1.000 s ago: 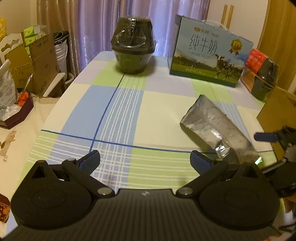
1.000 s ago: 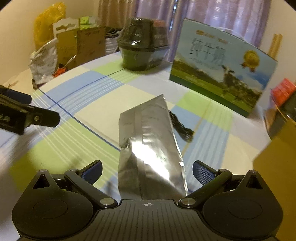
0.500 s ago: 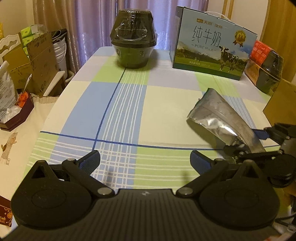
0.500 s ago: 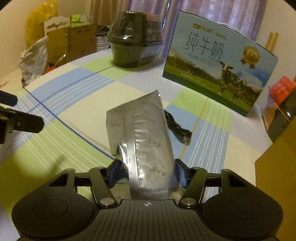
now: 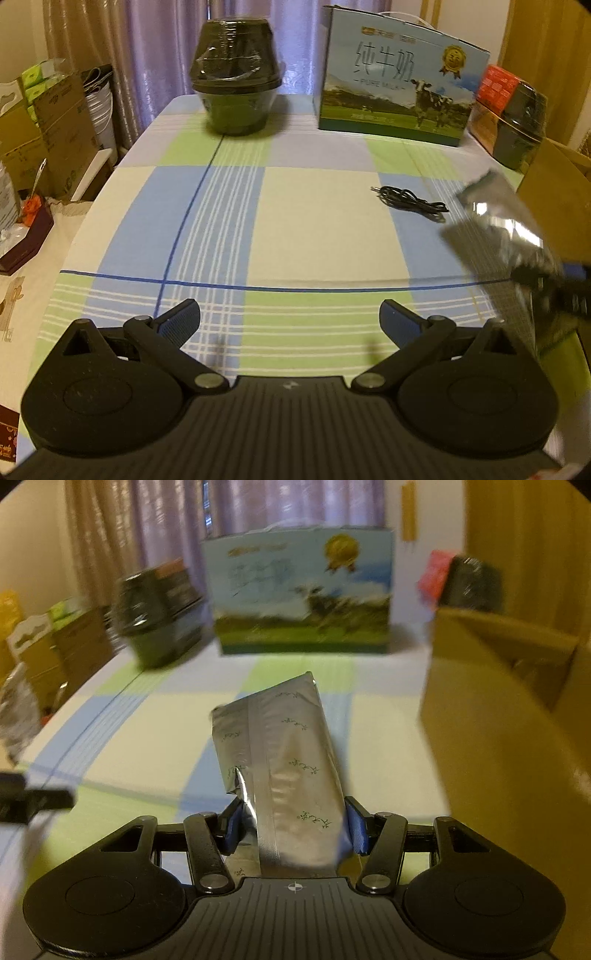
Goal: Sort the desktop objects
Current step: 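Grasp the silver foil bag with the right tool, then grasp the black earphone cable with the left tool while the right tool holds the foil bag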
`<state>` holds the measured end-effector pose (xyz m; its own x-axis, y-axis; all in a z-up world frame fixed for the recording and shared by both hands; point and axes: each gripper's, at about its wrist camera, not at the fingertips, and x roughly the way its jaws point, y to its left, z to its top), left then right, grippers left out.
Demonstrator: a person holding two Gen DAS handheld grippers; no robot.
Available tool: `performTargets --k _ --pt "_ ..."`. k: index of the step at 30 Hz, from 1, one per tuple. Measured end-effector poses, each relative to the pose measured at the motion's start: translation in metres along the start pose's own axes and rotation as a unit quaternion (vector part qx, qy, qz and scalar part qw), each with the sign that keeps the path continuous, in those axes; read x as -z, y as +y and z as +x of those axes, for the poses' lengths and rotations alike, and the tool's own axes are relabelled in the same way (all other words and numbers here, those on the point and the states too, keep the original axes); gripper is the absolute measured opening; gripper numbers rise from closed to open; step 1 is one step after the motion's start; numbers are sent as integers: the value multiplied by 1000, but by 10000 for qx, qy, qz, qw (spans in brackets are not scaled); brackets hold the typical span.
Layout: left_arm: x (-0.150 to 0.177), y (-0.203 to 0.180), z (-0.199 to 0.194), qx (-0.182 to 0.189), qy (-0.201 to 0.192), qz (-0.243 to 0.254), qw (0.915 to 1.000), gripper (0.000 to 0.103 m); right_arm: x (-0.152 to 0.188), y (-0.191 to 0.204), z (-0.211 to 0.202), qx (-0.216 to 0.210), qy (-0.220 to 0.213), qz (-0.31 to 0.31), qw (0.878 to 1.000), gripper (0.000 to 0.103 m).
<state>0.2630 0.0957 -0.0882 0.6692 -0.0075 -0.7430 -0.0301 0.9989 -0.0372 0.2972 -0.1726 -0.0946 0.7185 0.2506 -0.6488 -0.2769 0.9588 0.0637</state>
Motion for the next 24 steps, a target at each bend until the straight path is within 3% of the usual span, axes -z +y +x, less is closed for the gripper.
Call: performTargets --k 6,10,17,24 --pt "-2 0 11 -21 3 94 10000 102 -30 -5 36 349 -95 -92 9993 53" --pt "-9 3 25 159 -96 62 9998 101 -47 -8 69 323 28 -144 9994 53" --pt "-27 0 48 326 -193 286 9989 101 -58 -9 105 170 362 -399 9984 53" --pt "-26 5 57 259 -81 271 9993 101 -53 7 93 -384 573 -872 9938 53"
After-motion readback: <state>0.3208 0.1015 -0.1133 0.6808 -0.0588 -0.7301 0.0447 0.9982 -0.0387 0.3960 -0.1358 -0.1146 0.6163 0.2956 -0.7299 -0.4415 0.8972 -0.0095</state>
